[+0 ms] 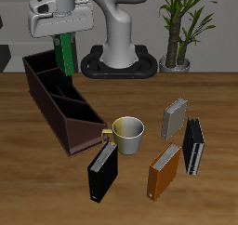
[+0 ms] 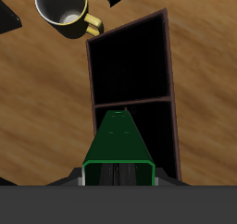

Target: Place the green book into the right desk caddy's front compartment

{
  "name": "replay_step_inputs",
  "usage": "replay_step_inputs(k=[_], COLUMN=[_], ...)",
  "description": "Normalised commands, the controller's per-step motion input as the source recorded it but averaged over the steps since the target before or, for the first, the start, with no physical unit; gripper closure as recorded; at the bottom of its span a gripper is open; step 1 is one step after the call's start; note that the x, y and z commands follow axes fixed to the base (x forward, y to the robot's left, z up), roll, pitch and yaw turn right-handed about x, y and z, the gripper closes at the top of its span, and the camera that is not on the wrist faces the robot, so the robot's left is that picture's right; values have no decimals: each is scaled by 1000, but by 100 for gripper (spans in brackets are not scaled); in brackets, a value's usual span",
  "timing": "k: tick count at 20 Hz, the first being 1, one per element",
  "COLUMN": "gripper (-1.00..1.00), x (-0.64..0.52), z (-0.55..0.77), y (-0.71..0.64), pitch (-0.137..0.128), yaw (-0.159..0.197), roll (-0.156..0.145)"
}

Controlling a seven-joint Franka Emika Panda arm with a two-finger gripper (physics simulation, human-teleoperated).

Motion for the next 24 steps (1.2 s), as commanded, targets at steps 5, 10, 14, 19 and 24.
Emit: replay_step_inputs(k=[5,10,14,19,24], gripper=[100,100,100,100,100], x=[10,78,51,52,68], z=[-139,-215,-124,-90,-115], y=[-24,-42,-23,-14,64], pitch=[23,36,13,15,16], yaw=[-15,-13,6,-1,-5], roll=[13,4,4,-2,18])
